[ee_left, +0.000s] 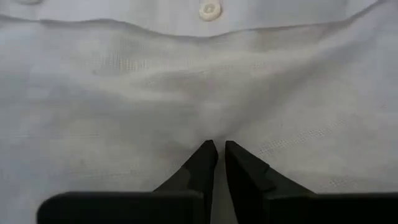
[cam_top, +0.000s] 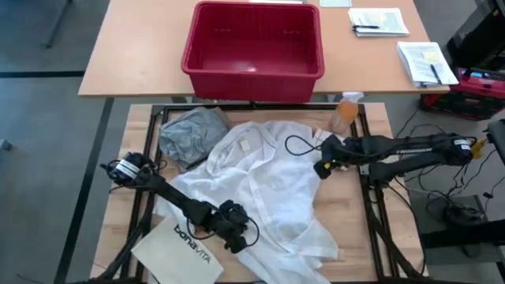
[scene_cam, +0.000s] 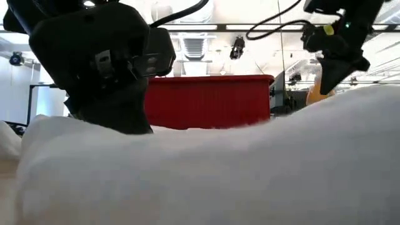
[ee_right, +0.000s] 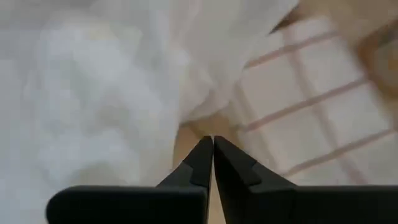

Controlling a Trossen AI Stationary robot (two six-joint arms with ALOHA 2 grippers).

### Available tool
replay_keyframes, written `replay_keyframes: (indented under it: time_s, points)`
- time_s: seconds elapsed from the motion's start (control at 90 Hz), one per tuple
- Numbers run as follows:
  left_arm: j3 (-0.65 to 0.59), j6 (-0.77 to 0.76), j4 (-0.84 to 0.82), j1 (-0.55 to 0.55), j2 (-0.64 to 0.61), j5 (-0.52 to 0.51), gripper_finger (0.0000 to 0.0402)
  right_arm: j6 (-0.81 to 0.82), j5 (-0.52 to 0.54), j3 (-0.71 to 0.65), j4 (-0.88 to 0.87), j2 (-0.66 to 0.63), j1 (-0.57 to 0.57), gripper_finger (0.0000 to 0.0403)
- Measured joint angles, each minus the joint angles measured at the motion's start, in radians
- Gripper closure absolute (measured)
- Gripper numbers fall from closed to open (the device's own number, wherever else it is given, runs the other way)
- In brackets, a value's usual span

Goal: Fold laundry
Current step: Fold the white long sleeve shirt

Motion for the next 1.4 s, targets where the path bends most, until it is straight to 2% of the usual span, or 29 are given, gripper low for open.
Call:
replay_keyframes:
  time_s: [0.111, 0.222, 0.333, 0.433, 0.611, 0.7, 0.944, 1.022, 1.144, 1.4]
  points:
    - [0.0, 0.011, 0.002, 0.0, 0.0, 0.0, 0.0377, -0.011, 0.05, 0.049, -0.015, 0.01, -0.019, 0.0403]
    - [0.0, 0.022, 0.002, 0.0, -0.001, 0.0, 0.0377, 0.006, -0.054, 0.043, 0.038, 0.02, -0.014, 0.0403]
    - [0.0, 0.023, 0.002, 0.0, -0.002, 0.0, 0.0377, 0.098, -0.096, -0.064, 0.122, 0.002, 0.07, 0.0386]
    - [0.0, 0.023, 0.002, 0.0, -0.004, 0.0, 0.0377, 0.216, -0.131, -0.183, 0.279, -0.045, 0.149, 0.0337]
    - [0.0, 0.023, 0.002, -0.001, -0.007, 0.002, 0.0377, 0.437, -0.144, -0.342, 0.46, -0.105, 0.303, 0.021]
    - [0.0, 0.023, 0.001, -0.001, -0.01, 0.007, 0.0377, 0.516, -0.141, -0.399, 0.536, -0.095, 0.387, 0.0177]
    - [0.0, 0.023, 0.003, -0.001, -0.011, 0.033, 0.0377, 0.699, -0.11, -0.473, 0.678, -0.014, 0.508, 0.0191]
    - [0.0, 0.023, 0.003, 0.0, -0.011, 0.035, 0.0377, 0.73, -0.09, -0.504, 0.786, 0.016, 0.535, 0.0193]
    - [0.0, 0.022, 0.004, 0.0, -0.011, 0.042, 0.0377, 0.768, -0.075, -0.55, 0.956, 0.059, 0.54, 0.0186]
    - [0.0, 0.022, 0.005, 0.0, -0.012, 0.045, 0.0377, 0.799, -0.029, -0.567, 1.089, 0.175, 0.54, 0.0181]
